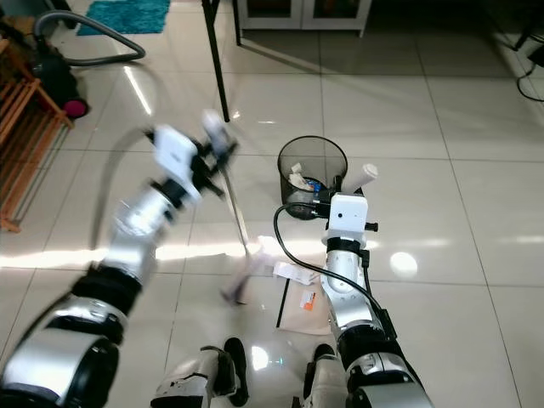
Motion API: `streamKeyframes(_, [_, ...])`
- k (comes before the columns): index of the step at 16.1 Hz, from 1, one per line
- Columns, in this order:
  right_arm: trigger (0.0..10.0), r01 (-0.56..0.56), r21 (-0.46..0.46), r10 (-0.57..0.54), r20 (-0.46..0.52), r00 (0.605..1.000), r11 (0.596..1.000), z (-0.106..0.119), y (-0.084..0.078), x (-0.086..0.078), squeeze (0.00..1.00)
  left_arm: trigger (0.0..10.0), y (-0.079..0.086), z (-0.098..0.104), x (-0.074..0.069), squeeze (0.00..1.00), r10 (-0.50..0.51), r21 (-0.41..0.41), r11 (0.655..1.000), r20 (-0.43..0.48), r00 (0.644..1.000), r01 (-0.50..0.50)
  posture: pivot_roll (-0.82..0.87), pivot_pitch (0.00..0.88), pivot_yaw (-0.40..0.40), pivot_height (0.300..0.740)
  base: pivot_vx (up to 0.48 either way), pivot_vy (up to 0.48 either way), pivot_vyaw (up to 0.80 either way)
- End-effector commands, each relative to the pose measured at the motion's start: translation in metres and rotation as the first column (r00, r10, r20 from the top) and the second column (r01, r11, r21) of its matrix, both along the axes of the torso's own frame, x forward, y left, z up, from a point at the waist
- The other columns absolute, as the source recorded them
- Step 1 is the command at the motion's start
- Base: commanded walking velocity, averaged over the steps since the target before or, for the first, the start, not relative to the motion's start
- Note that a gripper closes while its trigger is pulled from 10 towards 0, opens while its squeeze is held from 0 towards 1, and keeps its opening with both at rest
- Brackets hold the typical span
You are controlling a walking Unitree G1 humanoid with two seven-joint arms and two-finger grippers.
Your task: Sweep floor
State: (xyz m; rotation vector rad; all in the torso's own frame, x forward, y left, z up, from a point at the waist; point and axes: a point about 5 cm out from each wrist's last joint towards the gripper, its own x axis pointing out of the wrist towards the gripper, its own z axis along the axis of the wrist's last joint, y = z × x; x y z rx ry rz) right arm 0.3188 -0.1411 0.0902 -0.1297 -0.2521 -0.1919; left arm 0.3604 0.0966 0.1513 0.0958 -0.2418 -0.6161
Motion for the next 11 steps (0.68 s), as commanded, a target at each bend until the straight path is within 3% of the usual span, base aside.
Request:
streamKeyframes(1, [10.0,-0.012,0.035,0.014,-0.058,0.998,0.999,-0.015,0.006,-0.009,0.00,10.0,0.003,-0.004,-0.002,0.00,0.027,0.025,0.999,0.023,0.999,-0.028,0.08,0.281,0.118,0.740,0.000,0.000,0.00])
streamKeyframes(3, [10.0,-0.014,0.050,0.017,-0.056,0.998,0.999,-0.015,0.006,-0.013,0.00,10.0,0.005,-0.015,0.002,0.00,0.162,0.050,0.986,-0.010,0.987,-0.162,0.07,0.312,0.115,0.740,0.000,0.000,0.00])
streamKeyframes(8, [10.0,-0.016,0.045,0.018,-0.050,0.999,0.999,-0.014,0.002,-0.015,0.00,10.0,0.012,-0.010,0.008,0.00,0.355,-0.022,0.935,-0.001,0.935,-0.355,0.05,0.322,0.119,0.740,0.000,0.000,0.00])
streamKeyframes(11, [10.0,-0.025,0.044,0.027,-0.052,0.998,0.999,-0.013,0.002,-0.015,0.00,10.0,0.008,-0.009,0.005,0.00,0.354,-0.053,0.934,0.008,0.935,-0.354,0.06,0.313,0.119,0.740,0.000,0.000,0.00])
